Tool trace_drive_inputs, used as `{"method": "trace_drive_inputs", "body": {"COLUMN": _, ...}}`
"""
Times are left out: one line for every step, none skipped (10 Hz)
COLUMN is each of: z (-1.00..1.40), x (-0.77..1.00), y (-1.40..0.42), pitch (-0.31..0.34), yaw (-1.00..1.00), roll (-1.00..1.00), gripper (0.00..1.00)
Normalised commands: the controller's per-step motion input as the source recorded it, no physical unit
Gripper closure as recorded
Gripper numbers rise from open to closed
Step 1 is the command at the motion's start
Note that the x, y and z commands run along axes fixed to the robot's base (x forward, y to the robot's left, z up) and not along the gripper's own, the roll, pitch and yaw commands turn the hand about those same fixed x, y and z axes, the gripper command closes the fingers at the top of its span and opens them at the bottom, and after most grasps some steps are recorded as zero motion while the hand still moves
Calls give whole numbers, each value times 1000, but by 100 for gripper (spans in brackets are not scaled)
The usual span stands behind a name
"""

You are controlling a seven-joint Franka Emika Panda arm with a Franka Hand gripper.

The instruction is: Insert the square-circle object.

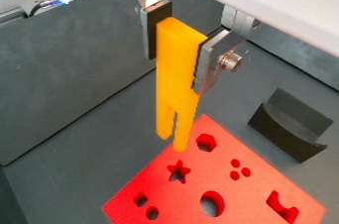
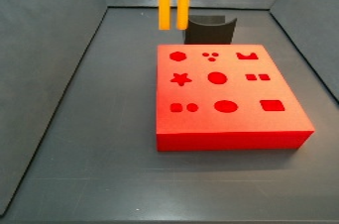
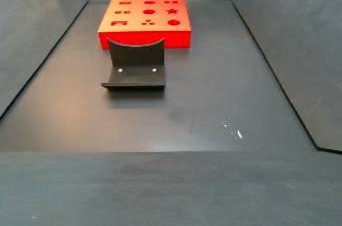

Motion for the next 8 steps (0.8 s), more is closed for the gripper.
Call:
{"method": "trace_drive_inputs", "body": {"z": -217, "x": 197, "y": -374, "pitch": -59, "yaw": 0, "roll": 70, "gripper": 100}}
{"method": "trace_drive_inputs", "body": {"z": -266, "x": 614, "y": -671, "pitch": -119, "yaw": 26, "roll": 277, "gripper": 100}}
{"method": "trace_drive_inputs", "body": {"z": -391, "x": 651, "y": -671, "pitch": -131, "yaw": 29, "roll": 249, "gripper": 100}}
{"method": "trace_drive_inputs", "body": {"z": -486, "x": 663, "y": -637, "pitch": -121, "yaw": 46, "roll": 231, "gripper": 100}}
{"method": "trace_drive_inputs", "body": {"z": -491, "x": 637, "y": -611, "pitch": -113, "yaw": 31, "roll": 220, "gripper": 100}}
{"method": "trace_drive_inputs", "body": {"z": -486, "x": 554, "y": -571, "pitch": -106, "yaw": 20, "roll": 191, "gripper": 100}}
{"method": "trace_drive_inputs", "body": {"z": -486, "x": 397, "y": -491, "pitch": -73, "yaw": 69, "roll": 117, "gripper": 100}}
{"method": "trace_drive_inputs", "body": {"z": -363, "x": 294, "y": -291, "pitch": -17, "yaw": 114, "roll": 11, "gripper": 100}}
